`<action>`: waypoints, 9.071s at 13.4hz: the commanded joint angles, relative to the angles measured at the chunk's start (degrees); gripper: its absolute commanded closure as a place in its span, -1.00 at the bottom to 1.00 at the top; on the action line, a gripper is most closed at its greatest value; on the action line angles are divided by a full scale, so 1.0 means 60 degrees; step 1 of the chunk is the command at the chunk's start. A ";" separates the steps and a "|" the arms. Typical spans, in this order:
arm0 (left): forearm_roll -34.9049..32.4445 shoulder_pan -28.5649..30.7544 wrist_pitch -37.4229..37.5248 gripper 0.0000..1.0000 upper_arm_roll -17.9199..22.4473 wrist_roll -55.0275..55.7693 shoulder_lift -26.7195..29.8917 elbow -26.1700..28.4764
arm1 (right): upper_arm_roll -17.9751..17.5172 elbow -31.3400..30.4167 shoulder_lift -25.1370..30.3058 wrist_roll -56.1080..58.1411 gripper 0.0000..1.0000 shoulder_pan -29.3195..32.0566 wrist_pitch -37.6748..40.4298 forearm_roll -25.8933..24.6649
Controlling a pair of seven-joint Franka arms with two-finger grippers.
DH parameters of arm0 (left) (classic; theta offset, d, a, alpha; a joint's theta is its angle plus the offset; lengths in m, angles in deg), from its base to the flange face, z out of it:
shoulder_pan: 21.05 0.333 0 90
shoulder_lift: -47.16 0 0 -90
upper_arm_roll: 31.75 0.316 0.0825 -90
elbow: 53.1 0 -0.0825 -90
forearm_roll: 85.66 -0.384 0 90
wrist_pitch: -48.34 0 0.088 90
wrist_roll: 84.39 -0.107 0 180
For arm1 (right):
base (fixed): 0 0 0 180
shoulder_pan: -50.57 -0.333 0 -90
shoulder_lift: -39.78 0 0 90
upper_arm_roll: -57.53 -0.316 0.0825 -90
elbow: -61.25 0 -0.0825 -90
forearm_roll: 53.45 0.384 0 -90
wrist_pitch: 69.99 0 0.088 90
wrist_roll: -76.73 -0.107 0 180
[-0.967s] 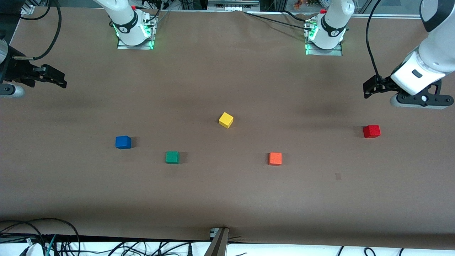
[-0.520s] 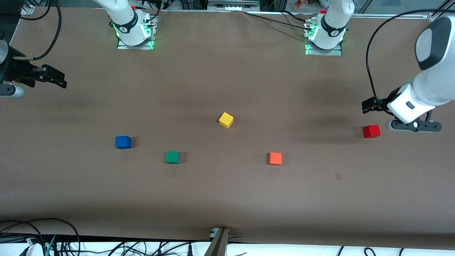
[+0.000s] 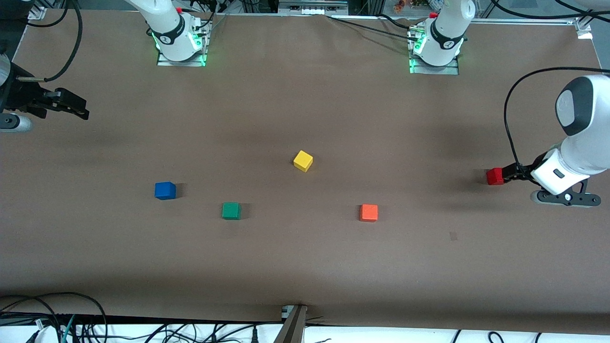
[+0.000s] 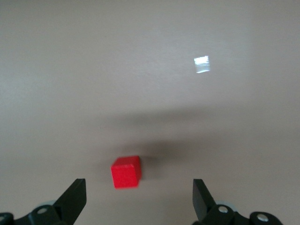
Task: Pass red block to right arm, stack on blue
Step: 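Close the left gripper on the red cube, then lift the red cube and carry it toward the table middle, then reach the right gripper toward the red cube held by the left gripper, then close the right gripper on the red cube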
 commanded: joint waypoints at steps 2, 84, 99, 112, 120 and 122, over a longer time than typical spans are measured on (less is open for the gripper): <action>-0.0147 0.0776 -0.2301 -1.00 -0.0101 -0.0624 -0.0044 0.1795 | -0.0025 0.0172 -0.0063 -0.0002 -1.00 0.0040 0.0022 -0.0149; 1.4955 -0.1199 0.0552 1.00 -0.4627 -1.7381 -0.3941 -0.3343 | -0.0112 0.0143 -0.4193 0.0291 -1.00 -0.2227 -0.2829 1.4936; 1.5805 -0.1713 -0.0269 1.00 -0.4613 -1.7894 -0.4015 -0.3314 | -0.0098 0.0026 -0.4355 0.0291 -0.99 -0.3183 -0.4401 1.5759; 1.5820 -0.1683 -0.0269 1.00 -0.4627 -1.7894 -0.4000 -0.3329 | -0.0112 -0.0238 -0.4399 0.0233 -0.99 -0.3314 -0.4621 1.6609; 1.5834 -0.1654 -0.0269 1.00 -0.4627 -1.7894 -0.3986 -0.3329 | -0.0112 -0.0238 -0.4399 0.0291 -0.34 -0.3622 -0.5076 1.6609; 1.5864 -0.1654 -0.0269 1.00 -0.4627 -1.7894 -0.3986 -0.3329 | -0.0112 -0.0238 -0.4399 0.0291 -0.04 -0.3608 -0.5076 1.6609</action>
